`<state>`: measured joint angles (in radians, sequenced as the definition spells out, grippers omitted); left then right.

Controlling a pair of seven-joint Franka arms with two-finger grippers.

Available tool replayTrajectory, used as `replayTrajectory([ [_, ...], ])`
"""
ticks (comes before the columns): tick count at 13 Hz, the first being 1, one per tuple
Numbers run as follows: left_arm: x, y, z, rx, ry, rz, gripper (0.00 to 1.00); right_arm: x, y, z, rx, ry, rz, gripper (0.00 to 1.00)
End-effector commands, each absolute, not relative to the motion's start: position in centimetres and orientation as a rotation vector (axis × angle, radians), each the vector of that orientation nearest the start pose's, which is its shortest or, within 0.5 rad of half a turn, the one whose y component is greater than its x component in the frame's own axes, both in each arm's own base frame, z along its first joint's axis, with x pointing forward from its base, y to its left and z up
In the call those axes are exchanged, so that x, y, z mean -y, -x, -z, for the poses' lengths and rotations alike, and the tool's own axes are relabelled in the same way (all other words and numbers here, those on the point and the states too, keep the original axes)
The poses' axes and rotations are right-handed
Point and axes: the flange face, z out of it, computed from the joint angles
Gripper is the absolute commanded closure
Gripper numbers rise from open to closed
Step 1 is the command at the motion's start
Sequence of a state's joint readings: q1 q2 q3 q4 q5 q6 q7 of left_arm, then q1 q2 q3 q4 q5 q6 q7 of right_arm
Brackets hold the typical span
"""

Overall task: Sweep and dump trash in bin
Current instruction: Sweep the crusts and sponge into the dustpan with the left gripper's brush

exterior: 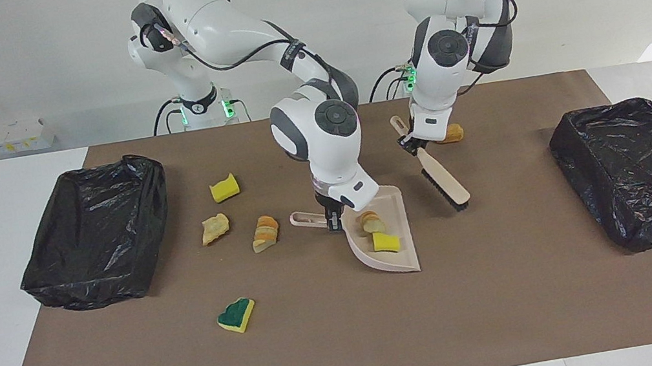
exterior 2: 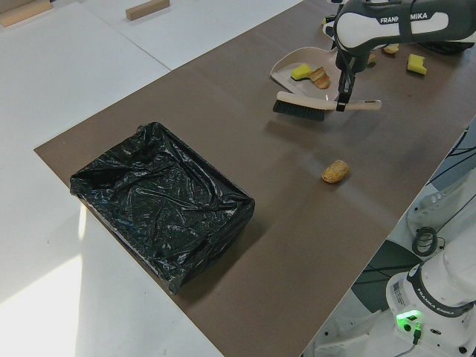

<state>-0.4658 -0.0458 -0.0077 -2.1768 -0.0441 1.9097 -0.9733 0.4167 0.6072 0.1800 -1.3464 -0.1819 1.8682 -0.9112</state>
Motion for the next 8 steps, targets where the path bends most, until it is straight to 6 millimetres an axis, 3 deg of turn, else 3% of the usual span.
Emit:
replayTrajectory([
  [1, 21.9, -42.0, -40.3, 1.021, 2.691, -0.346, 1.0, -34.8, -59.6, -38.0, 2.278, 2.209, -0.176, 1.0],
  [5, 19.9, -38.9, -39.5, 1.419, 2.344, -0.354, 1.0, -32.2, -59.8, -38.9, 2.369, 2.082, -0.187, 1.0],
  [8, 18.2, -33.5, -38.0, 1.491, 2.264, -0.328, 1.0, -31.9, -59.8, -39.7, 2.381, 2.075, -0.172, 1.0],
])
